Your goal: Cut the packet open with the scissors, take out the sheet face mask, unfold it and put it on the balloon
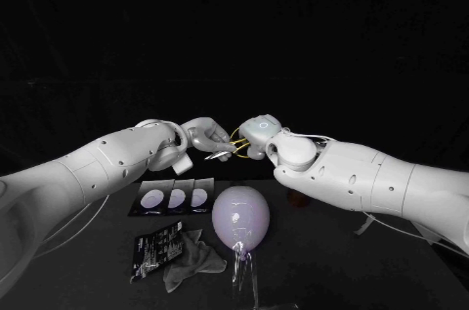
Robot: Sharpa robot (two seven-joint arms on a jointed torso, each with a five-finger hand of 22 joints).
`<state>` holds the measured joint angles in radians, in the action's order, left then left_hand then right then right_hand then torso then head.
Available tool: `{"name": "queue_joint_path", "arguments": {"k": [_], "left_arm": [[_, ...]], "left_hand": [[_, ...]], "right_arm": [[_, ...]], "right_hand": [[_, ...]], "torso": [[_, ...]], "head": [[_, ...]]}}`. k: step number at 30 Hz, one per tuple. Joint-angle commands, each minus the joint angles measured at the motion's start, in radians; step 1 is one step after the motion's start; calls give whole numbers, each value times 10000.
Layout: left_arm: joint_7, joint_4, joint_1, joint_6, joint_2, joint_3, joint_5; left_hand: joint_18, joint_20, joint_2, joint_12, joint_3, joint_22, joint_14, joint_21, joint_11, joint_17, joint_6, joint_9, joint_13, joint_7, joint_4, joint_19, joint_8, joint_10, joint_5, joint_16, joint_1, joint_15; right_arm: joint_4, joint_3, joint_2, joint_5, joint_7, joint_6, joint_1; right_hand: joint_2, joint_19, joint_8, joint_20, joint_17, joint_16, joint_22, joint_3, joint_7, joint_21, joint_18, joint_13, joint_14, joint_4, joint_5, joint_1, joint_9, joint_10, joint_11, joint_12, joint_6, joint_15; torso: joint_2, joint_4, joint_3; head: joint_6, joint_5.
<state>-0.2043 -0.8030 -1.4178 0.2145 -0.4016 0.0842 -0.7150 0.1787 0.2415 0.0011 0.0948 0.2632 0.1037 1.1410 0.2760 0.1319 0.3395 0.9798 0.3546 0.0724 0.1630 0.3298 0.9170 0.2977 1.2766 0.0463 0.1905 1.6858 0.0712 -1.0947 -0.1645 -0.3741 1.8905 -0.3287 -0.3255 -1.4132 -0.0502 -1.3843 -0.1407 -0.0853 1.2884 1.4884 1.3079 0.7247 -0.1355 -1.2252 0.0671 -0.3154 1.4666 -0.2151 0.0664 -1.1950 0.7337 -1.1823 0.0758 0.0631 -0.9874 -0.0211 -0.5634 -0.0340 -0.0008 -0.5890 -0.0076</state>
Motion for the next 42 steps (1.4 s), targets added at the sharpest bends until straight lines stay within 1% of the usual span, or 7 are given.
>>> {"name": "queue_joint_path", "arguments": {"k": [1, 7, 13, 24, 36, 41, 42], "left_arm": [[-46, -110, 5, 351, 30, 11, 100], [121, -154, 7, 366, 18, 18, 95], [296, -178, 7, 381, -12, 25, 105], [797, -220, 7, 782, -69, 43, 134], [1594, -325, 5, 1311, -71, 52, 167], [1867, -347, 4, 1386, -61, 54, 208], [1925, -349, 4, 1397, -60, 55, 215]], "left_hand": [[24, -12, -130, 2, 1363, 25, 97, 51, -386, 51, 11, 61, 0, -48, -662, 34, 67, 472, 26, 51, -36, -29], [17, -42, -267, -39, 1733, 89, 117, 171, -395, 177, -7, 234, -3, -51, -791, 12, 154, 562, 24, 57, -242, -45], [17, -69, -332, -67, 1954, 144, 132, 275, -394, 254, -27, 339, -3, -43, -891, 23, 196, 610, 24, 58, -382, -51], [7, -100, -426, -109, 2274, 228, 150, 424, -399, 368, -52, 495, -1, -40, -1073, -17, 250, 673, 23, 54, -610, -61], [-3, -116, -489, -141, 2539, 314, 167, 571, -395, 469, -73, 628, 5, -28, -1250, -71, 281, 728, 22, 44, -848, -61], [1, -121, -492, -137, 2579, 335, 188, 610, -401, 494, -70, 660, 11, -33, -1280, -68, 294, 756, 22, 51, -905, -68], [4, -125, -493, -134, 2599, 346, 202, 629, -405, 506, -66, 676, 14, -36, -1297, -64, 301, 771, 22, 56, -929, -73]], "right_arm": [[-47, 22, -11, -186, 513, -1167, -25], [-156, 22, -112, -912, 1263, -1820, -29], [-369, 21, -286, -1314, 1861, -2118, -34], [-829, 19, -737, -1466, 2392, -1268, -54], [-1312, 20, -813, -579, 2164, -198, -58], [-1379, 20, -761, -270, 1863, 442, -58], [-1401, 20, -758, -219, 1812, 576, -58]], "right_hand": [[-331, 307, 189, -55, -528, -241, 560, -143, -96, 497, 239, 132, 329, 219, -161, 135, -80, -1148, -118, -46, 338, 111], [-1325, 1735, 739, -233, -2726, -1274, -820, -783, -266, 3110, 725, 765, -336, 846, -198, 939, -382, 307, 208, -20, 1124, 427], [-1551, 3185, 734, -251, -5132, -2922, -2542, -1116, -56, 6149, 1167, 1278, -1361, 1238, -171, 536, -598, 423, 42, -1, 1253, 328], [-1692, 692, 751, -38, -1482, -1014, -786, -1435, 252, 2764, 511, 1898, 290, 1686, -166, 137, -938, 583, -96, -2, 1387, 175], [-1726, 658, 785, 182, -1555, -1051, -832, -1888, 663, 3001, 574, 2441, 244, 1918, -163, -53, -1328, 1660, -292, -31, 1786, -166], [-1365, 761, 739, 184, -1870, -1310, -1131, -4843, 1199, 3654, 637, 2518, 155, 2949, -165, -1032, -1911, 3067, -75, -1, 2679, -77], [-1553, 858, 746, 168, -2137, -1509, -1347, -5533, 1292, 4091, 693, 2512, 83, 3883, -204, -1637, -2245, 3366, -59, 21, 3030, -84]], "torso": [[1, -7, 3], [3, -6, 3], [3, -2, 1], [-3, -11, 4], [-3, 1, 6], [-5, 11, -4], [-8, 16, -5]], "head": [[-5, 1], [5, 7], [11, 10], [-3, 41], [-80, 57], [-124, 64], [-132, 68]]}}
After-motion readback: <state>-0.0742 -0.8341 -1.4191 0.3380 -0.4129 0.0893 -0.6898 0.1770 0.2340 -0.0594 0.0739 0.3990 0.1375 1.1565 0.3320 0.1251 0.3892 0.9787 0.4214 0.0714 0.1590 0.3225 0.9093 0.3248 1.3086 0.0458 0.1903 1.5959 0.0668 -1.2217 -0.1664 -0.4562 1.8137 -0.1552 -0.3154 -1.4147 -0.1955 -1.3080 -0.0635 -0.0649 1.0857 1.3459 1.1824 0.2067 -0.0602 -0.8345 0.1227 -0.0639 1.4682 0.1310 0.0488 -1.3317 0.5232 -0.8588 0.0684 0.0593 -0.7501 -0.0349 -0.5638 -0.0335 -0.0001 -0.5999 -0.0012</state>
